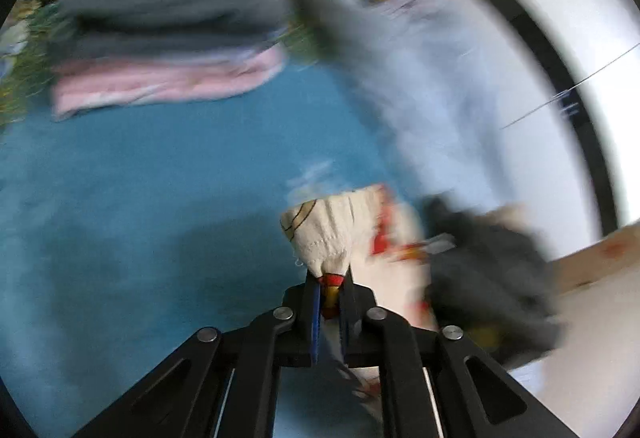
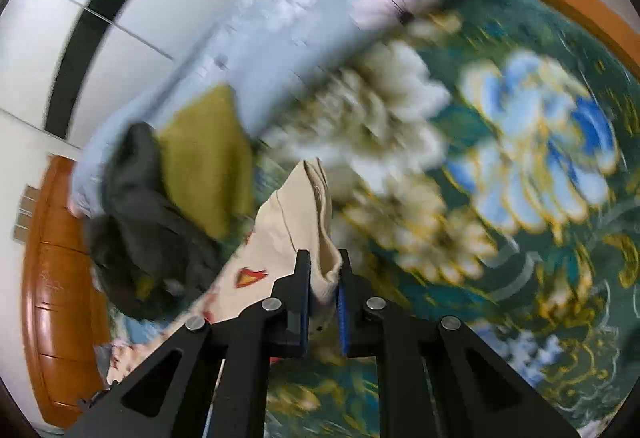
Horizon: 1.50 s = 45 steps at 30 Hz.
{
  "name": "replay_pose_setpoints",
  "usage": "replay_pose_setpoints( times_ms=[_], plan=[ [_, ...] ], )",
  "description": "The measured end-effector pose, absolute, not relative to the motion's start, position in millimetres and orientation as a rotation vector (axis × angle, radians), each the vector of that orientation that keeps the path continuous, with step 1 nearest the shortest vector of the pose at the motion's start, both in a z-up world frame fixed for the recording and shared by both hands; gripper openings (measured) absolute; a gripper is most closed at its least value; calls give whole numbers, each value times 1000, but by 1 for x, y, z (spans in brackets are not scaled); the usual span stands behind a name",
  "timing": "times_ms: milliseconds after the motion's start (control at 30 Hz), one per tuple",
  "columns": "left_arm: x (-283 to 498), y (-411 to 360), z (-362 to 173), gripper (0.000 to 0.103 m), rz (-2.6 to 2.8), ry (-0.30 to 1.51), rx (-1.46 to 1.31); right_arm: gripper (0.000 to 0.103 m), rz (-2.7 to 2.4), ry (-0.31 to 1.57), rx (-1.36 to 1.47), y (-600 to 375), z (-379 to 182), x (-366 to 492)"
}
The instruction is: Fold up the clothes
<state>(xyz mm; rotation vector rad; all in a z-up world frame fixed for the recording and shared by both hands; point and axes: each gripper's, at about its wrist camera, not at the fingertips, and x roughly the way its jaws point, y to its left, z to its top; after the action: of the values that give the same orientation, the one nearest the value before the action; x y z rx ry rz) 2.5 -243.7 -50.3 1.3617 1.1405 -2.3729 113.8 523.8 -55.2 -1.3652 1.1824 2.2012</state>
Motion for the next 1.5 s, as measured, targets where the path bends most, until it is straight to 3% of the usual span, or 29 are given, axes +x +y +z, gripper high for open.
replay_pose_setpoints(
  times_ms=[100,167,267,533,633,733,833,1067,1300,1433,1500],
  plan=[
    [3,-250,-101,8,-2159,1200,1532,11,2065,1222,-1396,523,-95,127],
    [2,-256,-118,8,-2037,1270,1593,11,2065,1218,-1390,521,-94,128],
    [1,-254,-122,8,-2018,1227,1610,11,2099,1192,-1366,518,-79,125],
    [1,-240,-103,8,-2134,1079,1569,11,2569,621,-1466,385,11,47],
    [-2,-235,-94,9,-2197,1039,1552,11,2736,585,-1566,308,14,19],
    [-2,-232,-88,9,-2241,1022,1535,11,2826,533,-1683,234,-1,-6],
    [2,-235,-86,9,-2240,1038,1526,11,2887,367,-1791,156,-22,-18],
    [4,-234,-88,9,-2238,1068,1503,12,2817,90,-2006,67,-78,-15],
    [5,-235,-92,9,-2215,1093,1504,22,2836,55,-2238,48,-98,-14],
    [5,-237,-94,9,-2213,1104,1504,22,2869,179,-2285,62,-91,-17],
    [5,-236,-92,9,-2226,1100,1498,29,2864,266,-2285,74,-85,-19]
  ],
)
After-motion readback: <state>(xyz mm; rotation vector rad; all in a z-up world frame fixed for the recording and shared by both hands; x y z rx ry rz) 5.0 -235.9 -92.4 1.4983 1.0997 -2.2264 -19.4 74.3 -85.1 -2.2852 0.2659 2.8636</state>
